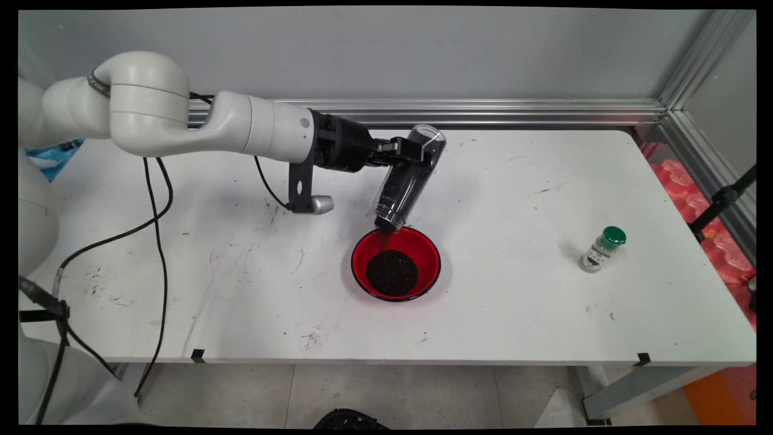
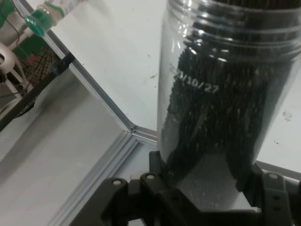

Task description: Pour the black seasoning powder in the red bowl

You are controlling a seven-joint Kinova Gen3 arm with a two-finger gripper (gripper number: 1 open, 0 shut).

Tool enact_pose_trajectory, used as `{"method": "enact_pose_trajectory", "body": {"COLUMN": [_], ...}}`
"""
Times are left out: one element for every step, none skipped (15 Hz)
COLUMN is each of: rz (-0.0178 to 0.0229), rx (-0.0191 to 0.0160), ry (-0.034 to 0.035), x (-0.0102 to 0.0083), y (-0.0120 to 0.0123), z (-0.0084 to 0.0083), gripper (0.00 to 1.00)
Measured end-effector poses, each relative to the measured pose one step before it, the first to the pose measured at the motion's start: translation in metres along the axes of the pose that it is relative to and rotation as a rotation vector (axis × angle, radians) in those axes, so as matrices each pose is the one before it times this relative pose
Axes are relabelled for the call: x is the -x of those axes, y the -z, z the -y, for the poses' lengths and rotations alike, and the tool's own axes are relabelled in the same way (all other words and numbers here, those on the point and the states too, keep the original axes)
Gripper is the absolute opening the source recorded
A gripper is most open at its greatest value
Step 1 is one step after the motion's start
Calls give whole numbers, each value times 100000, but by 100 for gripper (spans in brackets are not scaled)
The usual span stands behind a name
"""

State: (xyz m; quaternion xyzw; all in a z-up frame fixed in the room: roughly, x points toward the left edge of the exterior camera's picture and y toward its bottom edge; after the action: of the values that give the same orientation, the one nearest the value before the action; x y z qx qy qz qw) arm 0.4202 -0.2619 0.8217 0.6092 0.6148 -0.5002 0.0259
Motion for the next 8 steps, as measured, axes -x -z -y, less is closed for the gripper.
{"method": "enact_pose_trajectory", "body": {"rz": [161,100,134,171,179,161,93,138], "rx": [-225,-144,-240,-254,-251,-215,-135,-167], "ry": [-510,-302,-446,-470,-488,-346,-245,-304], "x": [6,4,4,13,14,14,8,14], "y": [25,13,18,19,7,5,2,-9], "z": [55,35,51,65,62,52,38,46], "gripper": [0,0,0,0,0,0,0,0]}}
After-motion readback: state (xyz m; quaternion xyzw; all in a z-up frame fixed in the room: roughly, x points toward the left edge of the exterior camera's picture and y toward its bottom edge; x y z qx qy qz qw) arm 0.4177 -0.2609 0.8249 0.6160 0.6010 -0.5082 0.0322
